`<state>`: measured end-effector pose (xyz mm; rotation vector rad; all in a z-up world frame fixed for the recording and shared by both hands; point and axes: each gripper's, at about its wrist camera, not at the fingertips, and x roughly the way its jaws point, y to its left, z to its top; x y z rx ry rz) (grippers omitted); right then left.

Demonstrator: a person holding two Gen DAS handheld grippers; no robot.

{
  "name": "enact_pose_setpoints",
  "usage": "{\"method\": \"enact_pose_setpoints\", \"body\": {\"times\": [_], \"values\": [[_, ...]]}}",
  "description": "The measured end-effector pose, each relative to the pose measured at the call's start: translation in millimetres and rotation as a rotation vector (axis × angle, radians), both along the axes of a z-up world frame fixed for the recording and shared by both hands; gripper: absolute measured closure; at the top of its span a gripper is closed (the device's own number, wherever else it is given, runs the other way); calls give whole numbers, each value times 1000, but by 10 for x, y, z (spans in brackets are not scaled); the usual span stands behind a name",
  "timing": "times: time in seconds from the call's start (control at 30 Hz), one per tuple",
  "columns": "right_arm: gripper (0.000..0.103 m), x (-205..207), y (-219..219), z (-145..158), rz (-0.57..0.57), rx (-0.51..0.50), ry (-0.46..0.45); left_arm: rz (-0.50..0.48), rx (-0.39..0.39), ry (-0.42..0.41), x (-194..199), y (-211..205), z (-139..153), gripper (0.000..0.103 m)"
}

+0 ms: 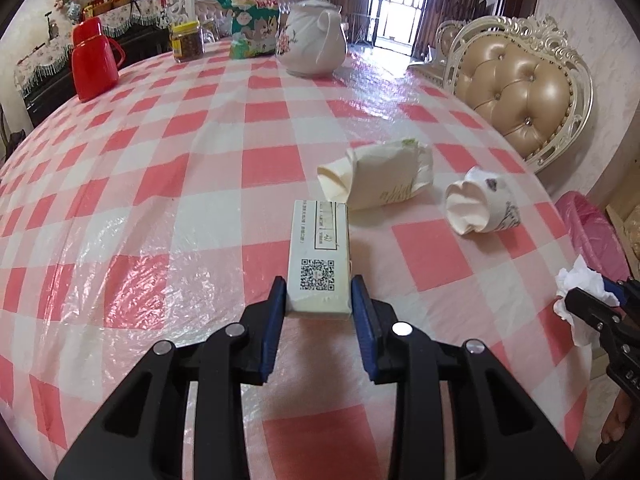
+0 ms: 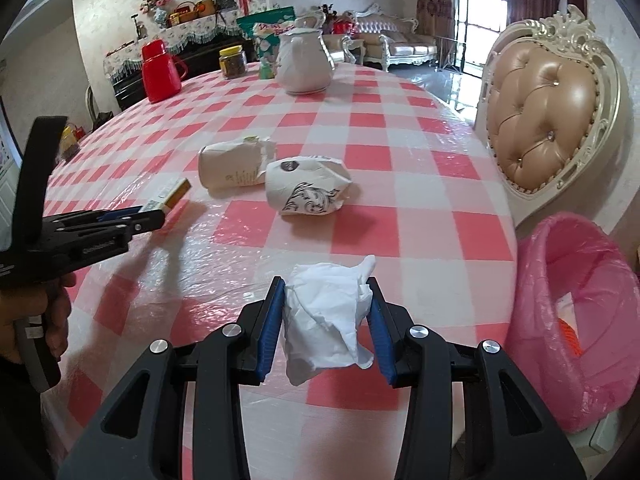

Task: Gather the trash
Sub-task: 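Carry the white box and tissue over the pink bin with both tools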

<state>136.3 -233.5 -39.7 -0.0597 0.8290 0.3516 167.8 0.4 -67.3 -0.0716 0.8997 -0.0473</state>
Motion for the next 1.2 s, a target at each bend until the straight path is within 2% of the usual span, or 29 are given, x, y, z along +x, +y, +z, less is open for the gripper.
{"method": "enact_pose_setpoints", "body": {"times": [0.23, 0.57, 1.2], "values": [[62, 2, -271, 83, -56, 8, -25, -27, -28, -48, -98, -177, 199, 71], [62, 11, -756, 158, -162, -4, -64, -116, -52, -101, -125, -709, 460, 71], [62, -48, -1666, 216, -381, -14, -123, -279, -55, -148, -58, -1705, 707, 71]]}}
